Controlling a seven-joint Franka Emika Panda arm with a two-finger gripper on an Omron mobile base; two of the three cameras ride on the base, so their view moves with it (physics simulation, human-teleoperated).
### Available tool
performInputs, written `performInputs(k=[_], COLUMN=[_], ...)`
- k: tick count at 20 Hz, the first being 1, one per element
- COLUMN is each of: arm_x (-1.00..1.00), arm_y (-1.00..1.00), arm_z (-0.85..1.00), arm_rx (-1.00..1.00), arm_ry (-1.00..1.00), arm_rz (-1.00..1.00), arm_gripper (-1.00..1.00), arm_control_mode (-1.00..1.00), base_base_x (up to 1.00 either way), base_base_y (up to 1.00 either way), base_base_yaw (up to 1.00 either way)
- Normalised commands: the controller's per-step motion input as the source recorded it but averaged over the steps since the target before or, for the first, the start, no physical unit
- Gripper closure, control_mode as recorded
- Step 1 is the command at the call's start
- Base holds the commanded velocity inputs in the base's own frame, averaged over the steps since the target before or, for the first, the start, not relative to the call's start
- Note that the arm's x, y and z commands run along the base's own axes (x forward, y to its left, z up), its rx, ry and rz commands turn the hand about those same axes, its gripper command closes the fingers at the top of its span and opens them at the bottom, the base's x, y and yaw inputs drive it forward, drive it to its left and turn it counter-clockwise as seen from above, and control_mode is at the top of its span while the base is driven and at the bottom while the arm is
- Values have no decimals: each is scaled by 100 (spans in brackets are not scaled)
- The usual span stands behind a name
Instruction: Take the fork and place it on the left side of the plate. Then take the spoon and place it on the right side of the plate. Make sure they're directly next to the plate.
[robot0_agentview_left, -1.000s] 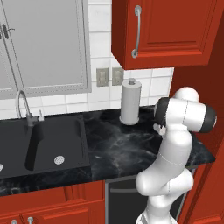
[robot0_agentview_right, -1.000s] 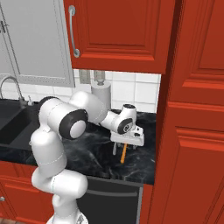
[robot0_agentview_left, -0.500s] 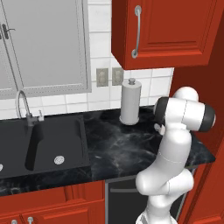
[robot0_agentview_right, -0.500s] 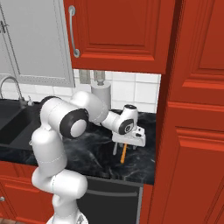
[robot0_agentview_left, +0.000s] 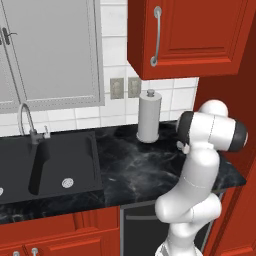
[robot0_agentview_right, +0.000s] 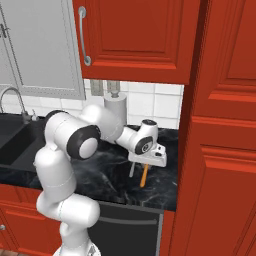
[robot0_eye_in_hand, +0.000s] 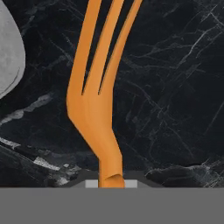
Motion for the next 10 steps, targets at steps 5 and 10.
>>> performInputs(k=[5,10], arm_x=[-28,-48], arm_y=[4,5], arm_z=[20,52], arm_rx=[-1,-2], arm_ry=[-10,-12], arm_rz=[4,9], arm_gripper=[100,100], arm_control_mode=[-100,-100], base_base_x=[0,0], base_base_y=[0,0], base_base_yaw=[0,0])
